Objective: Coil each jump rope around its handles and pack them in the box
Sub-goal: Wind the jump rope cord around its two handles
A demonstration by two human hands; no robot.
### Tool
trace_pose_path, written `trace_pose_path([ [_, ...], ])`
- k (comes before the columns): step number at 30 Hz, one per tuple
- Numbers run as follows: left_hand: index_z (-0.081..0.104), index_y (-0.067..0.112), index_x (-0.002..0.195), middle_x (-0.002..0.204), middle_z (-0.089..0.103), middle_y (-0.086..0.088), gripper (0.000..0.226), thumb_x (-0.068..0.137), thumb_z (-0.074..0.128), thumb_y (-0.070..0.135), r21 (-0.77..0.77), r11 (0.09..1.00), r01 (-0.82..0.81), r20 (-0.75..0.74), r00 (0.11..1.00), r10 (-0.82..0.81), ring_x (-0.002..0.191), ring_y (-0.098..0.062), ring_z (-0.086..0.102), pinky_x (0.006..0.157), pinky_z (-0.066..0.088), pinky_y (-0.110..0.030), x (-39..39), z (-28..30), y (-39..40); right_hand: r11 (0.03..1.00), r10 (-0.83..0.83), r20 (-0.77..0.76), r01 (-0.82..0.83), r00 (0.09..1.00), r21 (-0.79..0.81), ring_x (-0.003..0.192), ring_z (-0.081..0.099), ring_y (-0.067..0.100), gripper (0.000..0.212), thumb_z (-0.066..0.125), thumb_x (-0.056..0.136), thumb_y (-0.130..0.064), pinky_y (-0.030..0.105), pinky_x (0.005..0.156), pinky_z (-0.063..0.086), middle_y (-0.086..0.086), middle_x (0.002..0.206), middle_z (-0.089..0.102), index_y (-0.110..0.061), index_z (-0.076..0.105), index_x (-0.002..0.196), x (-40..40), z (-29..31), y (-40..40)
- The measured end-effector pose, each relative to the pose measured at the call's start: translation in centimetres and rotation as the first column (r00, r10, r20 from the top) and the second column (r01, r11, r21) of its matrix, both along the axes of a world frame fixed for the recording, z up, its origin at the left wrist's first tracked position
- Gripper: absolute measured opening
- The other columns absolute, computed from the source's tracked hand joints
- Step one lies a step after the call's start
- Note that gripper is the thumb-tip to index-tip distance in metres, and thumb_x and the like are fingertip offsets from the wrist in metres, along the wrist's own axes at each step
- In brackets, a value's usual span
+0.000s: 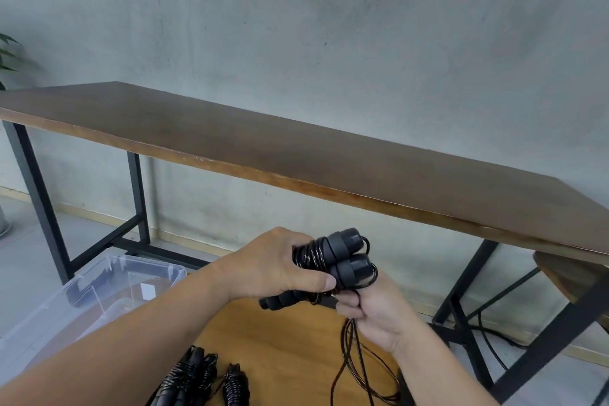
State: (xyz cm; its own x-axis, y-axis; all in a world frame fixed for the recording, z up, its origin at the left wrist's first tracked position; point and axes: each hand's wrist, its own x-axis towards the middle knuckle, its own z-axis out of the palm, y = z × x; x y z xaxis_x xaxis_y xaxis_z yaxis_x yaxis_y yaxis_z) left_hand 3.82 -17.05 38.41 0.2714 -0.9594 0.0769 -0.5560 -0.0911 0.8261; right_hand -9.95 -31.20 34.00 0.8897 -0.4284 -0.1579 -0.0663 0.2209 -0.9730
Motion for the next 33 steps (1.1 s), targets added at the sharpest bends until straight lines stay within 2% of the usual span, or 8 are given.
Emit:
trace_pose_path([
  [5, 0.065, 0.038, 0.115, 0.094, 0.072, 0.005, 0.037, 0.081, 0.079, 0.033, -0.060, 0.993, -0.100, -0.040, 0.994, 0.098, 0.083, -0.012, 0.069, 0.077, 0.057, -0.025, 1.4, -0.9, -0.3, 0.999, -0.041, -0.073, 0.039, 0.997, -0.030, 0.048, 0.025, 0.010, 0.029, 0.048, 0.103, -0.024, 0.022, 0.043, 0.018, 0.002, 0.064, 0.048, 0.000, 0.063, 0.097, -0.4, -0.9, 2.6],
  [9, 0.064, 0.040, 0.115, 0.093, 0.071, 0.005, 0.038, 0.081, 0.079, 0.033, -0.052, 0.990, -0.133, 0.041, 0.990, 0.136, 0.080, -0.012, 0.065, 0.079, 0.055, -0.032, 2.1, -1.5, -0.4, 0.953, -0.066, -0.226, -0.005, 0.972, -0.302, 0.044, 0.029, 0.008, 0.030, 0.041, 0.106, -0.024, 0.020, 0.043, 0.024, -0.005, 0.061, 0.047, -0.009, 0.067, 0.103, -0.4, -1.1, 3.7],
  [12, 0.054, 0.044, 0.125, 0.099, 0.068, 0.011, 0.046, 0.082, 0.073, 0.045, 0.043, 0.986, -0.162, 0.314, 0.939, 0.140, 0.088, -0.013, 0.064, 0.082, 0.054, -0.033, 1.7, -2.0, -0.6, 0.771, -0.083, -0.398, -0.194, 0.913, -0.606, 0.045, 0.035, 0.008, 0.034, 0.042, 0.104, -0.031, 0.024, 0.050, 0.031, -0.007, 0.060, 0.047, -0.009, 0.062, 0.086, -0.3, -0.5, 3.9],
  [16, 0.039, 0.045, 0.135, 0.109, 0.067, 0.010, 0.053, 0.088, 0.060, 0.056, 0.140, 0.964, -0.227, 0.711, 0.700, 0.062, 0.097, -0.018, 0.062, 0.079, 0.048, -0.030, 1.1, -2.4, -1.0, 0.449, -0.123, -0.499, -0.401, 0.858, -0.799, 0.049, 0.035, 0.013, 0.039, 0.044, 0.100, -0.031, 0.028, 0.048, 0.028, -0.004, 0.060, 0.040, -0.017, 0.040, 0.064, -0.7, 1.2, 4.5],
  [19, 0.040, 0.043, 0.130, 0.110, 0.065, 0.008, 0.045, 0.089, 0.057, 0.052, 0.210, 0.954, -0.216, 0.768, 0.639, -0.024, 0.099, -0.020, 0.063, 0.082, 0.050, -0.036, 0.4, -2.6, -1.1, 0.265, -0.166, -0.524, -0.475, 0.835, -0.839, 0.057, 0.045, 0.019, 0.030, 0.049, 0.096, -0.030, 0.029, 0.047, 0.030, 0.000, 0.065, 0.045, -0.017, 0.049, 0.069, -0.5, 3.1, 4.6],
  [23, 0.049, 0.035, 0.119, 0.107, 0.061, 0.007, 0.033, 0.088, 0.059, 0.045, 0.254, 0.952, -0.168, 0.789, 0.606, -0.104, 0.098, -0.022, 0.062, 0.082, 0.051, -0.040, -1.3, -2.3, -0.9, 0.083, -0.152, -0.544, -0.537, 0.825, -0.839, 0.080, 0.063, 0.024, 0.021, 0.061, 0.091, -0.034, 0.037, 0.068, 0.053, 0.004, 0.085, 0.068, -0.018, 0.074, 0.093, -0.1, 5.9, 4.1],
  [28, 0.052, 0.037, 0.123, 0.106, 0.064, 0.008, 0.041, 0.085, 0.063, 0.047, 0.295, 0.947, -0.127, 0.763, 0.628, -0.153, 0.098, -0.019, 0.061, 0.082, 0.050, -0.036, -2.1, -1.3, -0.5, 0.196, -0.020, -0.571, -0.557, 0.821, -0.807, 0.078, 0.065, 0.010, 0.015, 0.078, 0.079, -0.039, 0.030, 0.067, 0.054, -0.008, 0.083, 0.072, -0.026, 0.077, 0.086, -0.3, 8.1, 2.3],
  [33, 0.059, 0.038, 0.108, 0.080, 0.059, 0.015, 0.045, 0.072, 0.076, 0.060, 0.364, 0.931, -0.033, 0.541, 0.821, -0.183, 0.080, -0.009, 0.056, 0.073, 0.048, -0.030, -2.1, -0.3, 0.4, 0.386, 0.156, -0.505, -0.523, 0.849, -0.760, 0.066, 0.061, 0.006, 0.022, 0.089, 0.067, -0.036, 0.030, 0.065, 0.050, -0.002, 0.073, 0.069, -0.022, 0.075, 0.076, -0.2, 8.1, -0.4],
])
